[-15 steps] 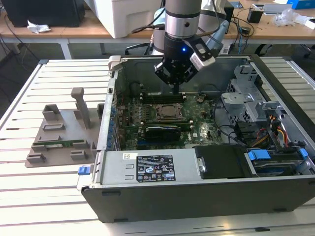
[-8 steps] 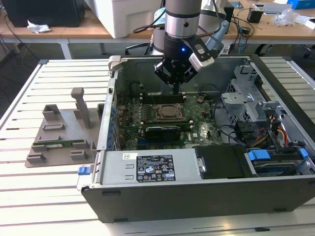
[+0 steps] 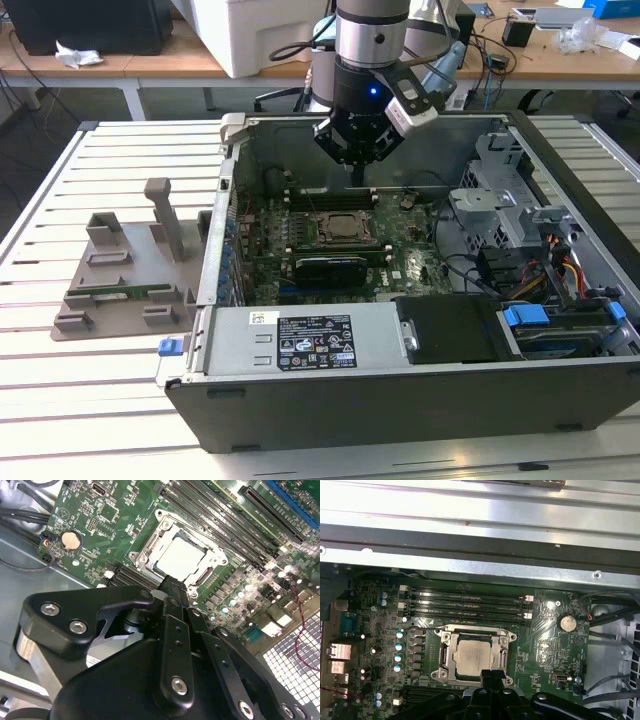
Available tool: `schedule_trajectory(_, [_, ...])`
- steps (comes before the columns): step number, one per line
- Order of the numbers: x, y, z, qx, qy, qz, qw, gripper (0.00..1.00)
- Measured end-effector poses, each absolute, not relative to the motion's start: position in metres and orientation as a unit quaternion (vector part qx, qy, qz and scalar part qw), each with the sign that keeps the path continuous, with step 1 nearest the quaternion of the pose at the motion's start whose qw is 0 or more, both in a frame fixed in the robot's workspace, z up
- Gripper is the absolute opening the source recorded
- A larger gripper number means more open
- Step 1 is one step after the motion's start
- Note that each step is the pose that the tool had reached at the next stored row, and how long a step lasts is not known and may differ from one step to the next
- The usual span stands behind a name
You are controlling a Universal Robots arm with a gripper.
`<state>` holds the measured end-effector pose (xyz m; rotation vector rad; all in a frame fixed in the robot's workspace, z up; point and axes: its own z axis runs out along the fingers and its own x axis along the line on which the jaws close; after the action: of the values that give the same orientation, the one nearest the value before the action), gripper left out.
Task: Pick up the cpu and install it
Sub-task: 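Install the first cpu locking lever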
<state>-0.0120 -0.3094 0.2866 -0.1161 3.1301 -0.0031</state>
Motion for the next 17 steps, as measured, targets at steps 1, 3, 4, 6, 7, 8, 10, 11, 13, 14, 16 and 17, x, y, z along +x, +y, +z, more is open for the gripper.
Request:
schedule_trajectory(1, [-0.012, -0.309, 0.287, -0.037, 0.999, -0.001, 0.005, 0.11])
schedule_trajectory(3, [-0.012, -0.309, 0.287, -0.037, 0.999, -0.001, 0.005, 0.11])
schedule_trajectory(4, [-0.012, -0.309, 0.287, -0.037, 0.999, -0.001, 0.005, 0.11])
schedule_trajectory(6, [-0.013, -0.309, 0.287, -0.037, 0.999, -0.001, 0.005, 0.11])
schedule_trajectory(7, [-0.013, -0.309, 0.287, -0.037, 0.999, -0.001, 0.005, 0.11])
schedule_trajectory(8, [-0.015, -0.309, 0.287, -0.037, 0.999, -0.001, 0.005, 0.11])
schedule_trajectory(10, [-0.023, -0.308, 0.287, -0.037, 0.999, -0.001, 0.005, 0.11])
schedule_trajectory(11, [-0.028, -0.307, 0.286, -0.037, 0.999, -0.001, 0.005, 0.11])
schedule_trajectory(13, [-0.041, -0.305, 0.286, -0.037, 0.999, -0.001, 0.005, 0.11])
schedule_trajectory(14, [-0.045, -0.304, 0.286, -0.037, 0.999, -0.001, 0.005, 0.11])
schedule_trajectory(16, [-0.053, -0.302, 0.285, -0.037, 0.999, -0.001, 0.005, 0.11])
schedule_trajectory(17, [-0.059, -0.299, 0.283, -0.037, 0.999, -0.001, 0.005, 0.11])
